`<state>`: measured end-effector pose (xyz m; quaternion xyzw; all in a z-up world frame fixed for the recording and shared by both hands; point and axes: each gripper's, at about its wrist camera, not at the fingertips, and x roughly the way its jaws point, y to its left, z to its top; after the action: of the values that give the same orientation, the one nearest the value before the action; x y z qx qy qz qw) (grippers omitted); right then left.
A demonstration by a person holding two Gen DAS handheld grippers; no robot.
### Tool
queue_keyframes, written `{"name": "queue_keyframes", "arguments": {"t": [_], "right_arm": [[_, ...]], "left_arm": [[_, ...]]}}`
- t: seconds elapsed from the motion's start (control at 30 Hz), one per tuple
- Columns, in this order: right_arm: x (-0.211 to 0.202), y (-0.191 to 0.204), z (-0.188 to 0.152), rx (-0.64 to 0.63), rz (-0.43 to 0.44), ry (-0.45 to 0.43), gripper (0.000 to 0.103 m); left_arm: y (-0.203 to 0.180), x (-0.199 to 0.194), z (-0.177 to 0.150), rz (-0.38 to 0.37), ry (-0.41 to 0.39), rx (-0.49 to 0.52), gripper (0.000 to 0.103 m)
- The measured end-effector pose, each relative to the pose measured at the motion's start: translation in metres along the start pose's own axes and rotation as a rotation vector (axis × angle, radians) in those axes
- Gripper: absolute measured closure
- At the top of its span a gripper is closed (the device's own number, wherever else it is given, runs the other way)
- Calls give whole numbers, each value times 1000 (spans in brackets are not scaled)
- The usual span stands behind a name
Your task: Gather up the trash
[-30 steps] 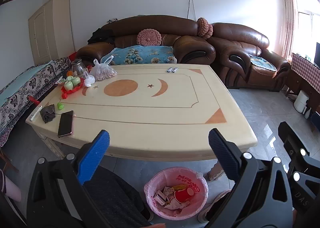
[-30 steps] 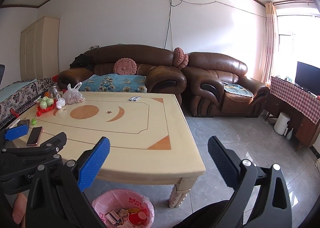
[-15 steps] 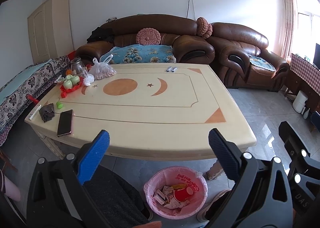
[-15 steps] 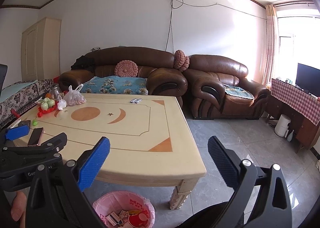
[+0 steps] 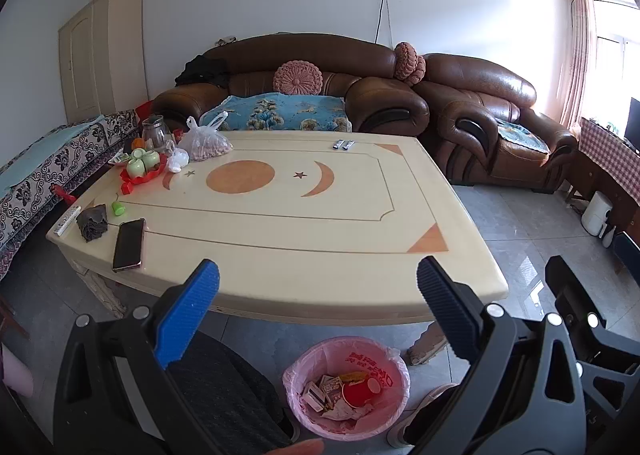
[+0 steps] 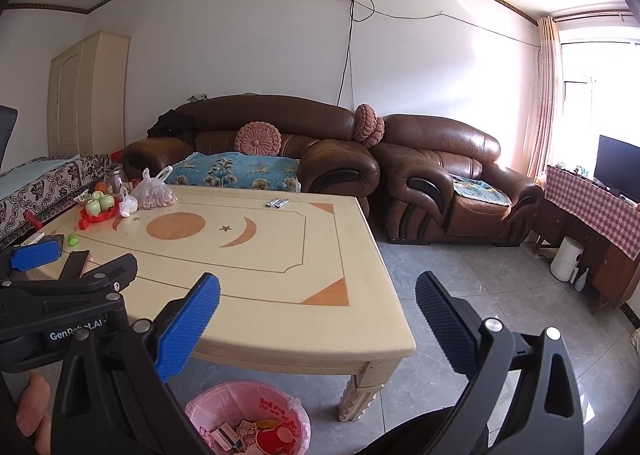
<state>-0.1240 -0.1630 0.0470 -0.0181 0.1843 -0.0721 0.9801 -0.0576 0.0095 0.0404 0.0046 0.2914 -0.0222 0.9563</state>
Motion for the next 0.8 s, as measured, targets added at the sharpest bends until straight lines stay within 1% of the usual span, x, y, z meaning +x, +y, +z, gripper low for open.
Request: {"name": "queue_keyframes", "arguments": {"t": [0.17,0.37,0.47,0.73,0.8], "right_arm": [[-2,-3,1,9,-13,-11,7],[-5,-6,2,18,-29,-20,7],[-5,-7,2,20,-38,-23,7],[-6,-8,4,22,-38,-23,7],[-6,-8,3,23,-37,-23,7]], "left_arm": [[0,2,0,-17,11,3,6],[2,2,1,-20,1,4,6],[1,0,1,1,-16,10,6],[-3,-1,2,28,-19,20,6],[-2,-1,2,23,-13,13,6]]}}
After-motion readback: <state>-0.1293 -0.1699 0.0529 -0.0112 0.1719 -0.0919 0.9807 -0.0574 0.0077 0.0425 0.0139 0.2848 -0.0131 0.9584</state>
